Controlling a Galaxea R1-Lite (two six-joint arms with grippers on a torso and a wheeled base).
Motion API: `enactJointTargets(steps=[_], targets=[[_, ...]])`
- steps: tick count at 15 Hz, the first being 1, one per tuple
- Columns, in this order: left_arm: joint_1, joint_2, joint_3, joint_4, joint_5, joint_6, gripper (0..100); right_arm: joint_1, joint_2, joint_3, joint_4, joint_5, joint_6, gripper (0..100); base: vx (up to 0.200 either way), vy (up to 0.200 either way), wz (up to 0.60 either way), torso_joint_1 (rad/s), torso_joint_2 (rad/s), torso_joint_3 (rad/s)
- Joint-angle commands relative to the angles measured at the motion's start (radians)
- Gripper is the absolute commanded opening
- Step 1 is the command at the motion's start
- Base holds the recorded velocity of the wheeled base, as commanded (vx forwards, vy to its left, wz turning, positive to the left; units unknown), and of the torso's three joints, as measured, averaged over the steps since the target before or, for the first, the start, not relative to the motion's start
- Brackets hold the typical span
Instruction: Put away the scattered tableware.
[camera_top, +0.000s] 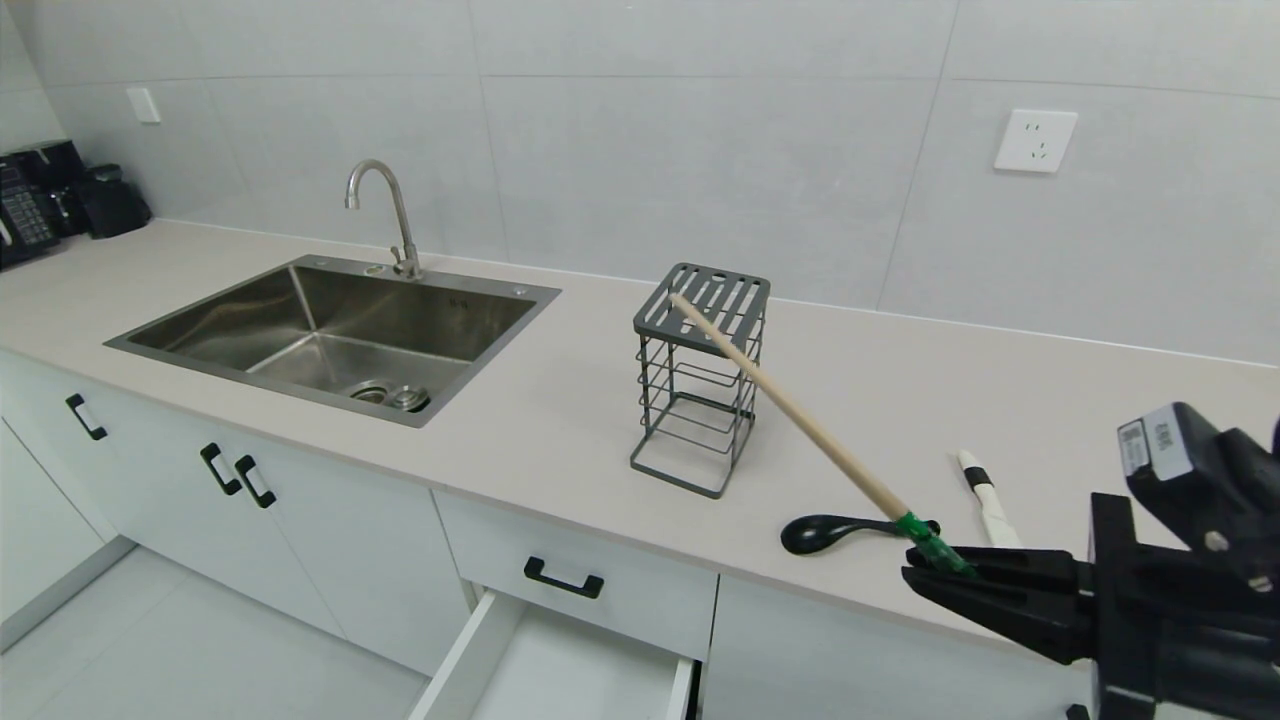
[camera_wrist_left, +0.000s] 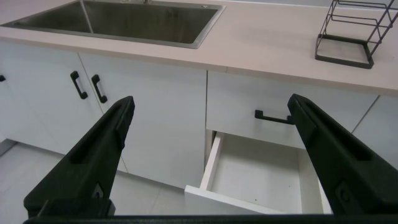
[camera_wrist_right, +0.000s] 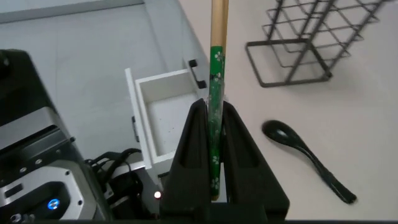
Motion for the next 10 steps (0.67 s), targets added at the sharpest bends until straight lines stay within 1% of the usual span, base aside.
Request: enactJointTargets(steps=[1,3,4,8,10], targets=[[0.000,0.001,0.000,-0.001,0.000,0.000,100,0.089,0.094,-0.053,-0.005,0.000,-0.001,0,0.000,0.000,0.00,0.000,0.00,0.000],[0.000,0.001,0.000,-0.001,0.000,0.000,100,0.109,0.139,-0.077,-0.013,-0.003,-0.001,0,0.000,0.000,0.00,0.000,0.00,0.000],[0.000,0.001,0.000,-0.001,0.000,0.000,100,0.122,0.156,-0.068,-0.031,-0.003,-0.001,0,0.000,0.000,0.00,0.000,0.00,0.000],[0.000,0.001,0.000,-0.001,0.000,0.000,100,0.125,0.154,-0.036,-0.048,-0.001,-0.001,0,0.000,0.000,0.00,0.000,0.00,0.000],[0.000,0.001,0.000,-0.001,0.000,0.000,100,0.145,0.166,-0.041,-0.062,-0.001,-0.001,0,0.000,0.000,0.00,0.000,0.00,0.000]])
